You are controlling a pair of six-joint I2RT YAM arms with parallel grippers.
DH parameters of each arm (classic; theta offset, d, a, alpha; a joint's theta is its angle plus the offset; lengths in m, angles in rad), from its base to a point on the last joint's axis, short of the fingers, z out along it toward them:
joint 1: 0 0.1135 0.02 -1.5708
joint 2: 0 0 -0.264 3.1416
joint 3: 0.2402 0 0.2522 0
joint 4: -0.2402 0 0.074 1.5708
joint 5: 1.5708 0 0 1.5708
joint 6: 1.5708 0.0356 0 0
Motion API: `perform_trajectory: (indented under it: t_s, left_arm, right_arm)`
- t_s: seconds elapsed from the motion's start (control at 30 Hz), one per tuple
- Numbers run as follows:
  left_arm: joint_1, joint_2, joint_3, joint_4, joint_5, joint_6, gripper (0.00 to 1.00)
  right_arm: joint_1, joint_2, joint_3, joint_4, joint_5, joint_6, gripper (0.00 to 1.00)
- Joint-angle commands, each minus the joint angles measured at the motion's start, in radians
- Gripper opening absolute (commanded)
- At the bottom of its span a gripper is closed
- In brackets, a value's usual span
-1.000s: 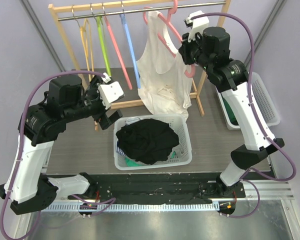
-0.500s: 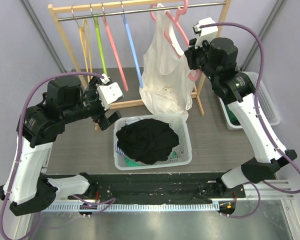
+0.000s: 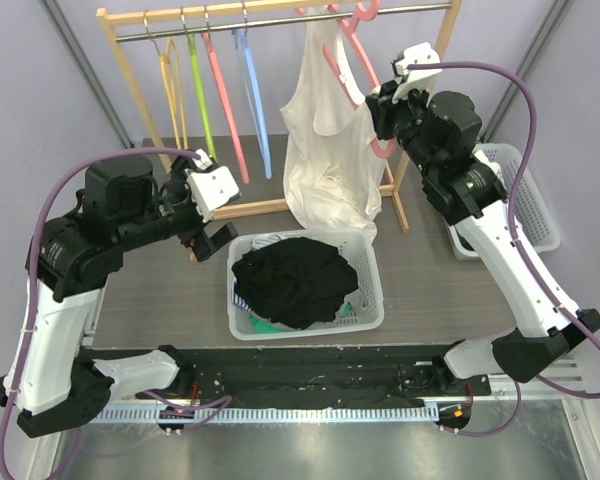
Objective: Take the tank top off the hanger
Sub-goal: Pick up the hanger from the clothesline.
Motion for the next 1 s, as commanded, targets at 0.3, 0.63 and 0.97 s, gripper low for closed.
perform_trajectory:
  t_s: [0.3, 0.63, 0.97]
  left_arm:
    - [0.007, -0.001, 0.009, 0.007, 0.011, 0.002, 1.00]
    - [0.006, 0.031, 0.067, -0.002, 0.034, -0.004, 1.00]
    - [0.012, 0.006, 0.075, -0.002, 0.042, -0.015, 1.00]
  right_arm:
    - [0.004, -0.237, -0.061, -0.283, -0.126, 0.149, 0.01]
    - [0.004, -0.589, -0.021, -0.335, -0.192, 0.148, 0.01]
    - [0.002, -0.483, 0.321, -0.334, -0.388, 0.202, 0.01]
